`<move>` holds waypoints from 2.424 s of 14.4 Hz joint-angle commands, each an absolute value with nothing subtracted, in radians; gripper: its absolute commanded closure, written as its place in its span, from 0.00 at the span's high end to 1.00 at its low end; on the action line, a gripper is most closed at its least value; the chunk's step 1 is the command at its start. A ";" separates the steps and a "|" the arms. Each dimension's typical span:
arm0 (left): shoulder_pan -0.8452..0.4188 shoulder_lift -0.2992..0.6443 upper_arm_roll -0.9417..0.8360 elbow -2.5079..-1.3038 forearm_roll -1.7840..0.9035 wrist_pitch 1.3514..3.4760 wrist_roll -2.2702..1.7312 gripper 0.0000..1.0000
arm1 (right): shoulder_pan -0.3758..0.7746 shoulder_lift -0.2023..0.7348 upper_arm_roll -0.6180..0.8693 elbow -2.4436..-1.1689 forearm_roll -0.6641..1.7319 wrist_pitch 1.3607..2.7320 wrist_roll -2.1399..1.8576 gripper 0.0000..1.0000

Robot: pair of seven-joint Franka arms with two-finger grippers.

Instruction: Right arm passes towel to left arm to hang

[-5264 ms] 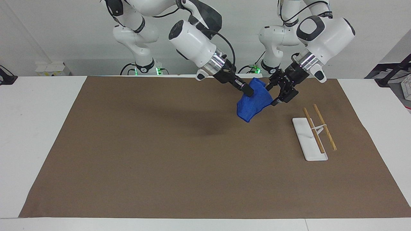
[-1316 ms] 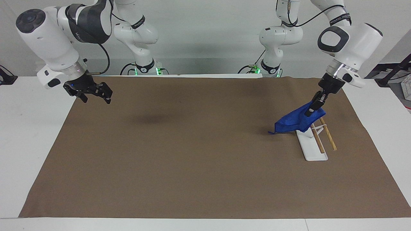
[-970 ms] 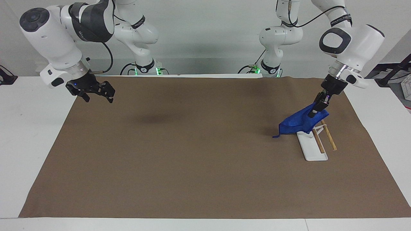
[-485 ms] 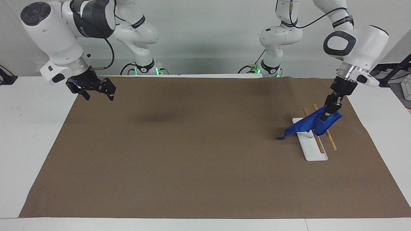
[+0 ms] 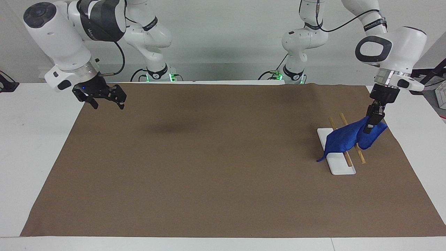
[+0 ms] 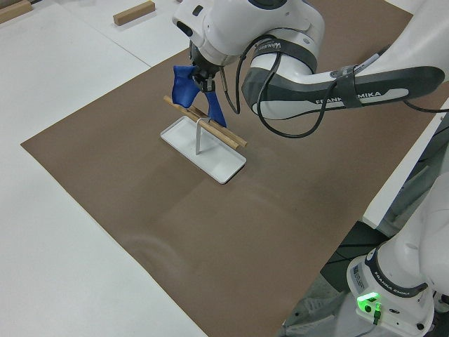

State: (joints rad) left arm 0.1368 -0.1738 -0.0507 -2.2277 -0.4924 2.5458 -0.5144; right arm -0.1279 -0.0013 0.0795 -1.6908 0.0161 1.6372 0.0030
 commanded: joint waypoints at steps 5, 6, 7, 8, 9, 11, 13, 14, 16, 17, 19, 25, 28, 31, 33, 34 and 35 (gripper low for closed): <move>0.199 -0.167 -0.057 -2.237 -0.471 2.617 -0.466 0.01 | -0.123 -0.012 0.077 -1.697 0.017 1.635 -0.020 0.99; 0.221 -0.158 -0.057 -2.241 -0.471 2.643 -0.466 0.01 | -0.120 -0.015 0.078 -1.697 0.018 1.638 -0.015 0.99; 0.225 -0.152 -0.057 -2.255 -0.471 2.667 -0.463 0.02 | -0.120 -0.017 0.080 -1.691 0.020 1.640 -0.012 0.99; 0.227 -0.152 -0.057 -2.273 -0.471 2.683 -0.462 0.02 | -0.120 -0.017 0.080 -1.689 0.020 1.641 -0.014 0.99; 0.227 -0.152 -0.057 -2.286 -0.469 2.697 -0.460 0.02 | -0.120 -0.017 0.080 -1.689 0.020 1.655 -0.014 0.99; 0.230 -0.150 -0.057 -2.312 -0.471 2.701 -0.462 0.02 | -0.121 -0.015 0.071 -1.690 0.020 1.681 -0.021 0.99; 0.229 -0.150 -0.057 -2.333 -0.471 2.701 -0.468 0.02 | -0.121 -0.015 0.072 -1.690 0.020 1.681 -0.017 0.99; 0.229 -0.150 -0.057 -2.336 -0.469 2.697 -0.478 0.02 | -0.121 -0.015 0.072 -1.690 0.020 1.681 -0.017 0.99; 0.226 -0.150 -0.058 -2.342 -0.469 2.695 -0.530 0.02 | -0.121 -0.017 0.072 -1.690 0.020 1.681 -0.020 0.99; 0.218 -0.153 -0.058 -2.353 -0.469 2.697 -0.543 0.02 | -0.121 -0.017 0.072 -1.690 0.020 1.681 -0.020 0.99; 0.229 -0.161 -0.057 -2.390 -0.469 2.703 -0.537 0.03 | -0.121 -0.017 0.072 -1.690 0.020 1.681 -0.015 0.99; 0.273 -0.150 -0.057 -2.385 -0.469 2.700 -0.503 0.14 | -0.123 -0.018 0.072 -1.697 0.020 1.684 -0.014 0.99; 0.297 -0.149 -0.057 -2.376 -0.469 2.698 -0.462 0.95 | -0.124 -0.018 0.072 -1.697 0.020 1.684 -0.015 0.99; 0.314 -0.132 -0.054 -2.329 -0.469 2.669 -0.460 1.00 | -0.123 -0.020 0.072 -1.697 0.020 1.684 -0.012 0.99; 0.342 -0.123 -0.054 -2.228 -0.453 2.552 -0.460 1.00 | -0.123 -0.020 0.074 -1.697 0.020 1.684 -0.011 0.99; 0.345 -0.104 -0.054 -2.157 -0.392 2.466 -0.460 1.00 | -0.123 -0.018 0.074 -1.697 0.020 1.684 -0.011 0.99; 0.345 -0.089 -0.054 -2.075 -0.289 2.354 -0.462 1.00 | -0.123 -0.018 0.075 -1.697 0.020 1.684 -0.011 0.99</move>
State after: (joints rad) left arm 0.3258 -0.1378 -0.0481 -2.2336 -0.4084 2.5228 -0.4598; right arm -0.1209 -0.0054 0.0753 -1.6832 0.0163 1.6708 0.0030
